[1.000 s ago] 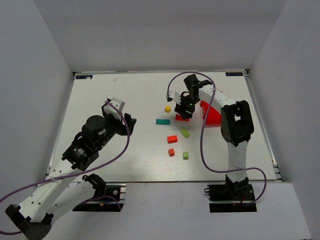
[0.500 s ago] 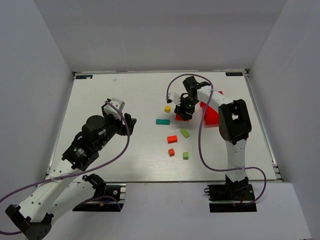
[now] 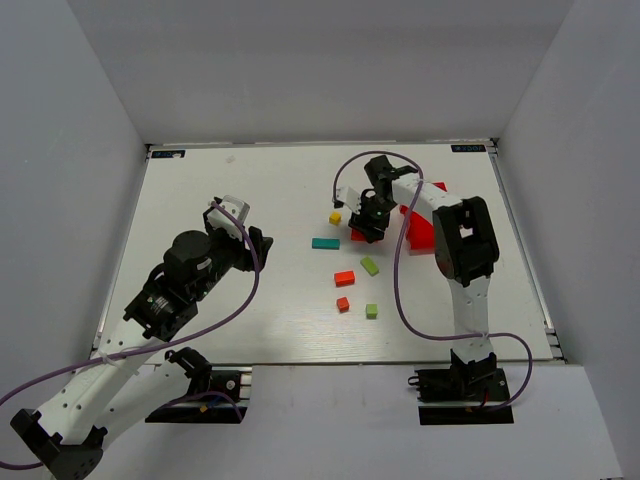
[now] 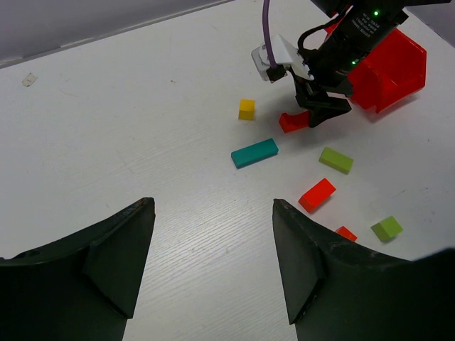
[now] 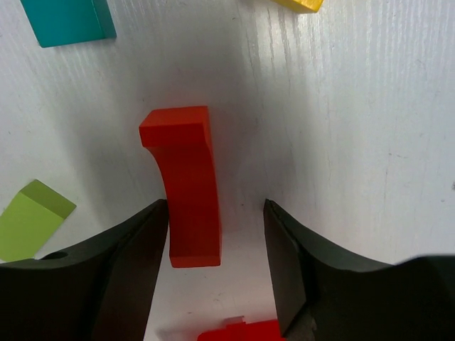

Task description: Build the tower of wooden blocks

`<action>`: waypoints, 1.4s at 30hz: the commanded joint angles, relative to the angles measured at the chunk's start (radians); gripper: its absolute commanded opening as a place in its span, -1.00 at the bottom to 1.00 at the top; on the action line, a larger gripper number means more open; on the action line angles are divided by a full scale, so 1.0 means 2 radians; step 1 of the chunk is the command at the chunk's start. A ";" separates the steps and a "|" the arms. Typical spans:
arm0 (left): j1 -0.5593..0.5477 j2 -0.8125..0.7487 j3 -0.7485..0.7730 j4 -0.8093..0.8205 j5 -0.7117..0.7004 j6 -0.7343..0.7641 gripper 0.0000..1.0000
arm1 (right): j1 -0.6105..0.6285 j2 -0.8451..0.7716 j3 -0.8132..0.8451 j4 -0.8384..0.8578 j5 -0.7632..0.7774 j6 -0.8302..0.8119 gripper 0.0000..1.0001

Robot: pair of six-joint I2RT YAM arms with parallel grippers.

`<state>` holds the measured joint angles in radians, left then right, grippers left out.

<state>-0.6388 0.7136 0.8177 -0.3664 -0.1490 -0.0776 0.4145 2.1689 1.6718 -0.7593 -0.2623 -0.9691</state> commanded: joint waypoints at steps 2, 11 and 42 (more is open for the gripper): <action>0.002 -0.002 -0.002 0.001 0.000 0.007 0.54 | 0.002 0.020 0.005 -0.015 0.003 0.004 0.20; 0.002 -0.002 -0.002 0.001 0.000 0.007 0.54 | 0.004 0.022 0.005 -0.023 -0.009 -0.006 -0.45; 0.002 -0.002 -0.002 0.001 0.000 0.007 0.54 | 0.048 -0.012 -0.047 -0.014 -0.012 -0.047 -0.64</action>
<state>-0.6388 0.7136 0.8177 -0.3664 -0.1490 -0.0677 0.4953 2.1330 1.6115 -0.7551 -0.2882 -1.0367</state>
